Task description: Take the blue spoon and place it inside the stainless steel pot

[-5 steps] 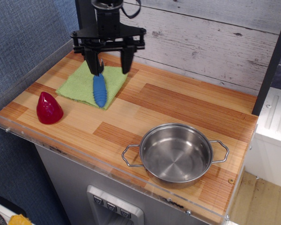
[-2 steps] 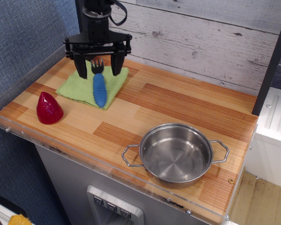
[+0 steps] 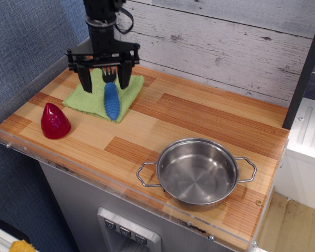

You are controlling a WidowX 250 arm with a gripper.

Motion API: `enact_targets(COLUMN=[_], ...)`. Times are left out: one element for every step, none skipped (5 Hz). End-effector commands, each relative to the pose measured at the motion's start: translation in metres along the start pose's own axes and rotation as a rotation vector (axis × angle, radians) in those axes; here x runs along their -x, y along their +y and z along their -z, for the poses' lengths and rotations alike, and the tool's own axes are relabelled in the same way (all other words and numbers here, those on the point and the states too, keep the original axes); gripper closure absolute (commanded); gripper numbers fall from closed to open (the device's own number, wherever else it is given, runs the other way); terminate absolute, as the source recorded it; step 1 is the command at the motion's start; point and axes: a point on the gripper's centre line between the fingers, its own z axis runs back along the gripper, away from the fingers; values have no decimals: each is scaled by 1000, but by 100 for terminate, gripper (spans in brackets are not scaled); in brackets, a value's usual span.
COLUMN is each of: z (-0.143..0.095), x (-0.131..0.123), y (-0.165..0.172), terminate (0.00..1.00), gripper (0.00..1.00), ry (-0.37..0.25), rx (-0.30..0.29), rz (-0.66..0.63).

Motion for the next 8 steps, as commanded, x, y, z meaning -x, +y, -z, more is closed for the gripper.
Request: enact_targets(z=[-2, 3, 9, 13, 16, 17, 18, 23], x=[-10, -11, -13, -13, -14, -14, -14, -14], y=[0, -1, -2, 0, -1, -2, -3, -3], terminate=[0, 0, 0, 0, 0, 0, 0, 0], gripper=[0, 0, 0, 0, 0, 0, 0, 0], ry=[-37, -37, -33, -29, -25, -21, -19, -12], rx=[17, 12, 8, 8, 7, 17, 14, 12], rz=[-23, -30, -34, -45, -50, -58, -64, -63])
